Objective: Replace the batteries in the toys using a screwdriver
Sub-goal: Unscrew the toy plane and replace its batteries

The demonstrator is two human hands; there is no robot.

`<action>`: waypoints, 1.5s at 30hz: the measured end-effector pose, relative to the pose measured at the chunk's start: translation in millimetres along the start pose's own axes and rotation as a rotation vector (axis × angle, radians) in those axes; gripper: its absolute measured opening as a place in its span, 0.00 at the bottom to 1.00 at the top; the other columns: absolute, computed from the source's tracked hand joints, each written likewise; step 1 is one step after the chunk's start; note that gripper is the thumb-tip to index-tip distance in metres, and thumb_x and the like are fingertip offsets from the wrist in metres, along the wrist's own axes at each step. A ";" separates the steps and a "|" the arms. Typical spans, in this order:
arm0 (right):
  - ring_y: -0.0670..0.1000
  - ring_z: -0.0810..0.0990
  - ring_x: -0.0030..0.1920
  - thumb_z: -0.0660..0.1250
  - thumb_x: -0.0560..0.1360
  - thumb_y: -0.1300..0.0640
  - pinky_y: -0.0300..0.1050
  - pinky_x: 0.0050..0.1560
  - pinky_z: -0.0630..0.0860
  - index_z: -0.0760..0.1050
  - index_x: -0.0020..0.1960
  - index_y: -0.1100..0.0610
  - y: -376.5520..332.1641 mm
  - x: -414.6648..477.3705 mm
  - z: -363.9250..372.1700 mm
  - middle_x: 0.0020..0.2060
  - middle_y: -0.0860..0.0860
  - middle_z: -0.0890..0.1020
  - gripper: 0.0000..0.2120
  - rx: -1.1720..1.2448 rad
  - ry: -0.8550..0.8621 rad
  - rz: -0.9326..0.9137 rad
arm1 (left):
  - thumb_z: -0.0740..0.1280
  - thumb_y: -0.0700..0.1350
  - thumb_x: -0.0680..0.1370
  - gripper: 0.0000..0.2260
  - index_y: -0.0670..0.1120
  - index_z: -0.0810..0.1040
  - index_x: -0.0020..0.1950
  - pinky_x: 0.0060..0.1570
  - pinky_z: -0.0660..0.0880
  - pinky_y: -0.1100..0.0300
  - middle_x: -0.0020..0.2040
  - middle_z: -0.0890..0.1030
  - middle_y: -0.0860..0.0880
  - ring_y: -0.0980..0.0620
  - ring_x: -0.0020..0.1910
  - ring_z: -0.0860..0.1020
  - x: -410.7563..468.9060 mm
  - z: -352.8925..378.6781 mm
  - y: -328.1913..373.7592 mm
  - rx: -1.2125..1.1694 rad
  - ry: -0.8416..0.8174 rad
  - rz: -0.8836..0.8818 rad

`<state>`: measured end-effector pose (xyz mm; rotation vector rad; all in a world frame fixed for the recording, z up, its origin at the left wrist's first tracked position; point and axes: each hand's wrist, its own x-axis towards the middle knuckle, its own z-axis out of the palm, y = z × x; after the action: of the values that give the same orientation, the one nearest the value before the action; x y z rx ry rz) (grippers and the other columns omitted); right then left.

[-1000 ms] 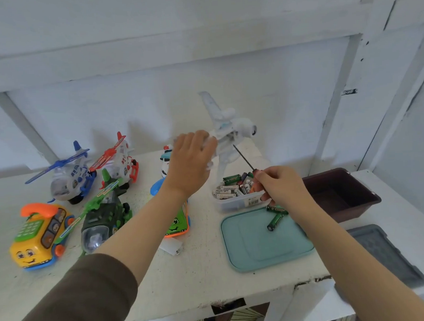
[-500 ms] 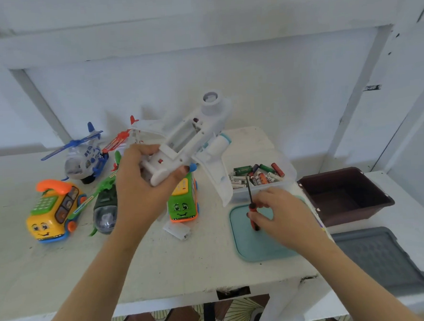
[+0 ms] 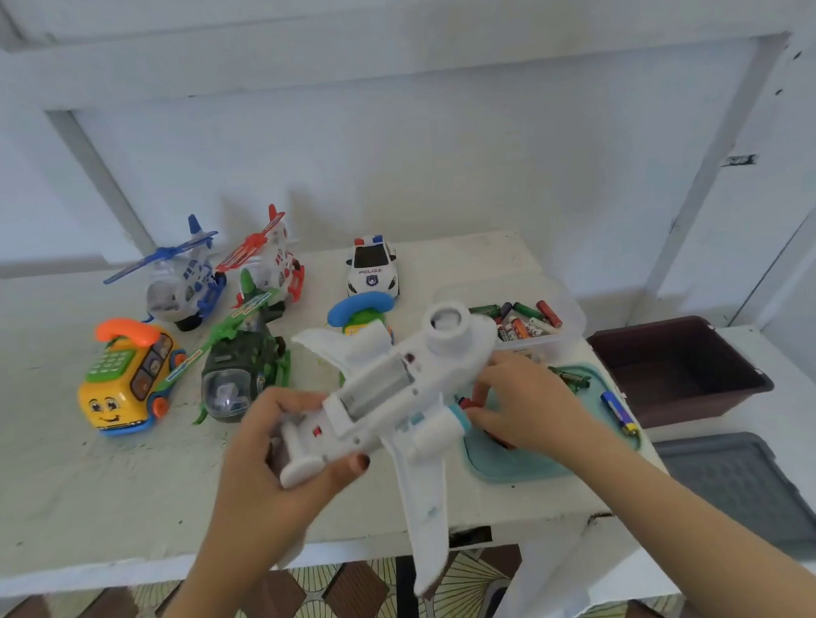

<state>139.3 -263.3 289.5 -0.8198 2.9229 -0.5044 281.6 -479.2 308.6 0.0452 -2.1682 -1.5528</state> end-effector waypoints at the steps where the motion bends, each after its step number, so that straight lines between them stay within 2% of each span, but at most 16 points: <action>1: 0.49 0.75 0.49 0.67 0.75 0.47 0.43 0.48 0.73 0.78 0.49 0.54 3.0 0.1 0.6 0.50 0.48 0.78 0.10 0.048 -0.008 0.004 | 0.77 0.56 0.59 0.19 0.57 0.77 0.46 0.32 0.76 0.59 0.43 0.80 0.53 0.53 0.36 0.78 -7.4 1.3 -5.0 -0.042 -0.020 -0.037; 4: 0.50 0.76 0.52 0.62 0.78 0.54 0.46 0.51 0.73 0.77 0.57 0.51 18.7 0.0 -8.4 0.51 0.47 0.77 0.10 0.099 -0.022 -0.003 | 0.81 0.57 0.56 0.25 0.53 0.78 0.48 0.39 0.80 0.50 0.46 0.81 0.51 0.48 0.41 0.80 -21.4 0.1 -18.8 -0.100 -0.041 -0.128; 7: 0.50 0.74 0.57 0.58 0.75 0.64 0.48 0.58 0.71 0.78 0.57 0.50 41.0 -1.4 -26.0 0.54 0.49 0.76 0.17 0.029 -0.035 0.019 | 0.81 0.62 0.55 0.29 0.53 0.78 0.49 0.42 0.78 0.40 0.47 0.80 0.51 0.43 0.43 0.79 -26.3 -4.8 -26.1 -0.106 -0.074 -0.152; 11: 0.48 0.71 0.55 0.63 0.72 0.61 0.46 0.58 0.71 0.77 0.56 0.47 60.9 -9.4 -38.8 0.53 0.46 0.71 0.15 -0.157 -0.163 0.054 | 0.81 0.62 0.56 0.27 0.55 0.78 0.49 0.40 0.77 0.46 0.48 0.78 0.51 0.43 0.44 0.78 -23.3 -8.8 -27.8 -0.062 -0.146 -0.125; 15: 0.48 0.72 0.56 0.67 0.74 0.55 0.44 0.58 0.70 0.78 0.54 0.49 68.9 -12.7 -34.2 0.54 0.46 0.72 0.09 -0.232 -0.133 0.054 | 0.80 0.59 0.56 0.25 0.57 0.77 0.49 0.40 0.78 0.60 0.48 0.79 0.58 0.52 0.43 0.79 -14.8 -7.8 -24.2 0.035 -0.235 -0.055; 17: 0.48 0.71 0.54 0.69 0.74 0.51 0.44 0.57 0.70 0.78 0.51 0.49 68.6 -13.7 -33.7 0.51 0.46 0.71 0.07 -0.223 -0.121 0.052 | 0.79 0.56 0.58 0.23 0.58 0.76 0.50 0.41 0.79 0.55 0.49 0.78 0.56 0.52 0.45 0.79 -8.7 -7.4 -24.3 0.113 -0.266 0.002; 19: 0.48 0.72 0.53 0.68 0.75 0.50 0.44 0.55 0.71 0.76 0.49 0.49 65.4 -15.7 -33.6 0.49 0.45 0.72 0.05 -0.156 -0.091 0.029 | 0.77 0.55 0.60 0.22 0.59 0.75 0.51 0.43 0.78 0.48 0.51 0.78 0.57 0.53 0.49 0.78 -2.2 -8.5 -25.9 0.239 -0.302 0.112; 22: 0.48 0.77 0.48 0.67 0.76 0.56 0.38 0.49 0.73 0.73 0.50 0.51 51.8 -18.8 -35.5 0.45 0.47 0.78 0.04 0.163 0.010 0.030 | 0.76 0.56 0.61 0.23 0.59 0.74 0.52 0.45 0.77 0.49 0.52 0.77 0.60 0.57 0.51 0.77 3.9 -10.2 -29.0 0.345 -0.338 0.195; 24: 0.42 0.76 0.40 0.66 0.77 0.59 0.29 0.41 0.70 0.72 0.55 0.48 36.4 -20.3 -40.9 0.41 0.47 0.79 0.09 0.330 0.057 0.003 | 0.76 0.57 0.61 0.23 0.60 0.74 0.53 0.44 0.77 0.51 0.53 0.76 0.61 0.57 0.51 0.76 3.8 -11.3 -31.6 0.347 -0.347 0.187; 26: 0.43 0.73 0.34 0.64 0.78 0.62 0.29 0.39 0.70 0.70 0.58 0.41 16.6 -22.9 -48.4 0.39 0.49 0.79 0.17 0.463 0.065 -0.062 | 0.75 0.57 0.62 0.22 0.61 0.73 0.53 0.44 0.77 0.52 0.54 0.75 0.62 0.57 0.52 0.76 2.3 -12.2 -35.7 0.362 -0.351 0.188; 29: 0.49 0.80 0.39 0.64 0.77 0.63 0.35 0.44 0.75 0.71 0.53 0.39 -14.9 -27.9 -56.5 0.39 0.51 0.82 0.18 0.564 0.067 -0.149 | 0.75 0.56 0.62 0.22 0.62 0.73 0.53 0.46 0.77 0.53 0.56 0.73 0.62 0.56 0.54 0.75 1.7 -13.4 -41.2 0.385 -0.344 0.195; 31: 0.48 0.82 0.40 0.65 0.76 0.63 0.41 0.47 0.78 0.72 0.51 0.41 -33.7 -29.6 -54.3 0.42 0.50 0.81 0.16 0.597 0.051 -0.208 | 0.75 0.56 0.62 0.21 0.62 0.73 0.53 0.47 0.76 0.57 0.56 0.73 0.62 0.57 0.55 0.75 1.8 -13.3 -43.3 0.370 -0.339 0.193; 34: 0.44 0.82 0.41 0.67 0.76 0.65 0.37 0.45 0.78 0.73 0.52 0.50 -54.0 -30.6 -40.0 0.47 0.45 0.78 0.12 0.641 0.055 -0.268 | 0.75 0.56 0.62 0.21 0.61 0.75 0.53 0.49 0.74 0.65 0.58 0.72 0.63 0.58 0.58 0.75 1.9 -12.2 -45.2 0.343 -0.319 0.180; 37: 0.42 0.77 0.44 0.71 0.73 0.61 0.29 0.44 0.70 0.74 0.50 0.53 -62.2 -28.7 -22.8 0.41 0.43 0.79 0.09 0.554 0.116 -0.340 | 0.75 0.55 0.63 0.20 0.59 0.76 0.53 0.51 0.72 0.67 0.58 0.72 0.63 0.59 0.58 0.75 1.5 -10.9 -46.1 0.326 -0.306 0.180; 41: 0.46 0.75 0.42 0.68 0.72 0.52 0.44 0.49 0.66 0.74 0.50 0.52 -63.9 -29.0 -2.1 0.40 0.40 0.77 0.08 0.253 0.212 -0.393 | 0.75 0.53 0.63 0.20 0.58 0.76 0.52 0.50 0.73 0.65 0.56 0.74 0.62 0.57 0.57 0.75 0.7 -10.3 -47.1 0.294 -0.293 0.177; 45: 0.46 0.75 0.36 0.68 0.69 0.47 0.44 0.46 0.61 0.72 0.45 0.50 -62.0 -33.1 14.3 0.33 0.43 0.79 0.09 0.112 0.428 -0.363 | 0.75 0.53 0.62 0.20 0.61 0.74 0.52 0.51 0.74 0.64 0.55 0.75 0.60 0.56 0.57 0.76 1.6 -9.2 -47.5 0.276 -0.281 0.171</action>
<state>200.5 -300.4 295.5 -1.3902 3.0762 -0.9700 272.5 -504.9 268.6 -0.2777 -2.5175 -1.2162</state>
